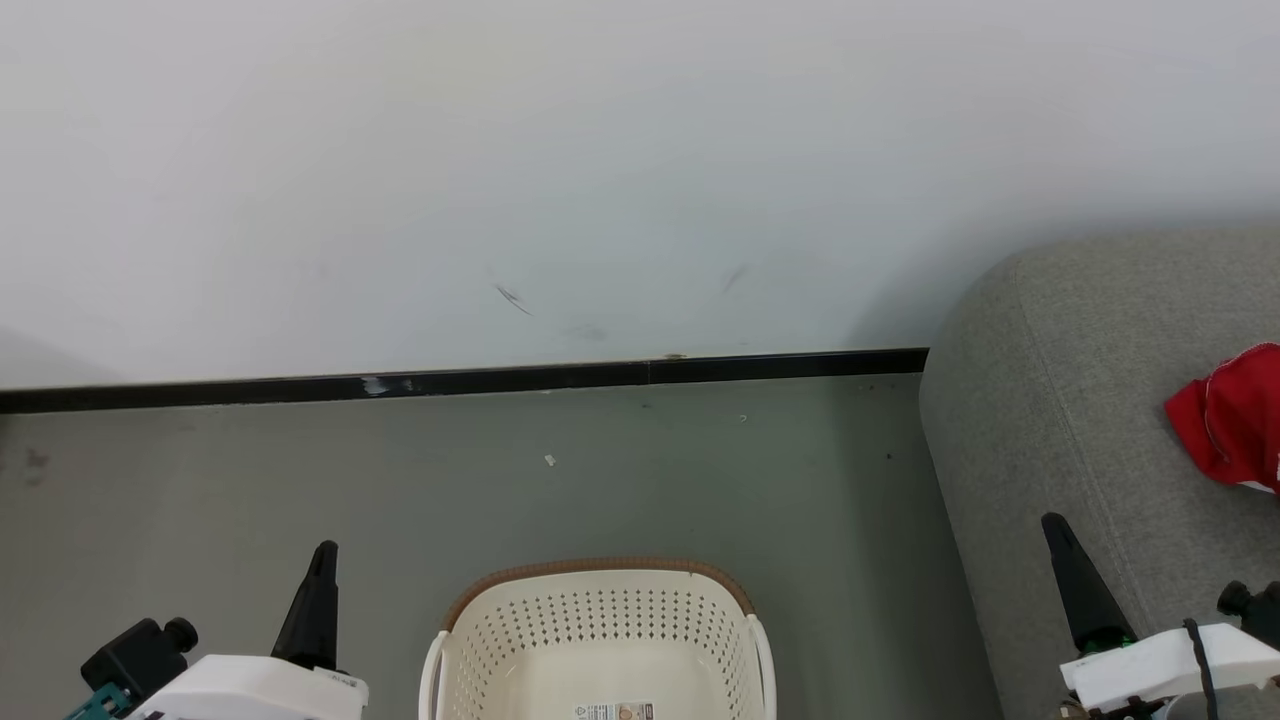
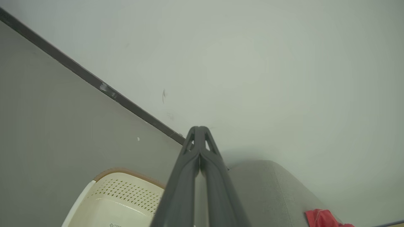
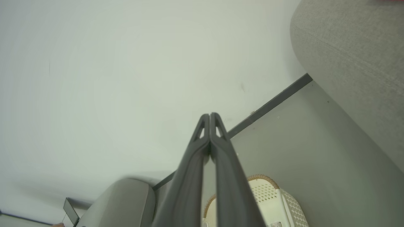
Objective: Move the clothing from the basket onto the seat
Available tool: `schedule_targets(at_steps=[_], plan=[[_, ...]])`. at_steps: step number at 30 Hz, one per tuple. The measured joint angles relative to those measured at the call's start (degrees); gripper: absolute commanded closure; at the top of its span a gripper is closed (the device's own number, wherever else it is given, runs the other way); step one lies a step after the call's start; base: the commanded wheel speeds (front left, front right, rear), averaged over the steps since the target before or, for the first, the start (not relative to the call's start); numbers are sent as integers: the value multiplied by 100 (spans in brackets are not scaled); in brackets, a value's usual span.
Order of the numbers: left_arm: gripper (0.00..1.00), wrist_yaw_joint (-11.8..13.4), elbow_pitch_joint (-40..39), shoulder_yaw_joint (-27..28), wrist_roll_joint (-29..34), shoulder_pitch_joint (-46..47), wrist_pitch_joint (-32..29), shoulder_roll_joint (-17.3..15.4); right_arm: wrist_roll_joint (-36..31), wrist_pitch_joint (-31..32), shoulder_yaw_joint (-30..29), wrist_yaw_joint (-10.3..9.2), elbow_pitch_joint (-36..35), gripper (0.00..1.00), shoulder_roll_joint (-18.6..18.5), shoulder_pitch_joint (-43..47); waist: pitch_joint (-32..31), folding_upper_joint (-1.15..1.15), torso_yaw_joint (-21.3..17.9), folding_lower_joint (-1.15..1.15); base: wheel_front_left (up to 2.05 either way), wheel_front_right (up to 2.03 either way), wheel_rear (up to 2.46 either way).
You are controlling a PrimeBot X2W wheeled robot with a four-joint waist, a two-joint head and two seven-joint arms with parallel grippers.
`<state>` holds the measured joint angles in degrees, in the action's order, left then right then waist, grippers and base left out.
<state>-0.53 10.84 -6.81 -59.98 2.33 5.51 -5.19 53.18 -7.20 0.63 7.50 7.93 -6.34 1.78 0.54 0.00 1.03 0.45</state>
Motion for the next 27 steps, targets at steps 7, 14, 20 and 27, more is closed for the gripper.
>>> schedule_targets(at_steps=[7, 14, 20, 27], plan=[[100, -46, 20, 125, -421, 1, -143, 22, 548, 93, -30, 0, 97, 100, 0, -59, -3, 0, -13, -18, 0, 0, 0], [100, -69, 42, 254, -839, 1, -266, 57, 1080, 230, -74, 0, 201, 100, 0, -120, 0, 0, -26, -33, 0, 0, 0], [100, -121, 59, 360, -1193, 3, -364, 92, 1556, 337, -115, 0, 258, 100, 1, -233, -1, 0, -38, -38, 0, 0, 0], [100, -172, 79, 483, -1610, 17, -525, 119, 2094, 426, -146, -1, 370, 100, 2, -247, -8, 0, -51, -40, 0, 0, 0]])
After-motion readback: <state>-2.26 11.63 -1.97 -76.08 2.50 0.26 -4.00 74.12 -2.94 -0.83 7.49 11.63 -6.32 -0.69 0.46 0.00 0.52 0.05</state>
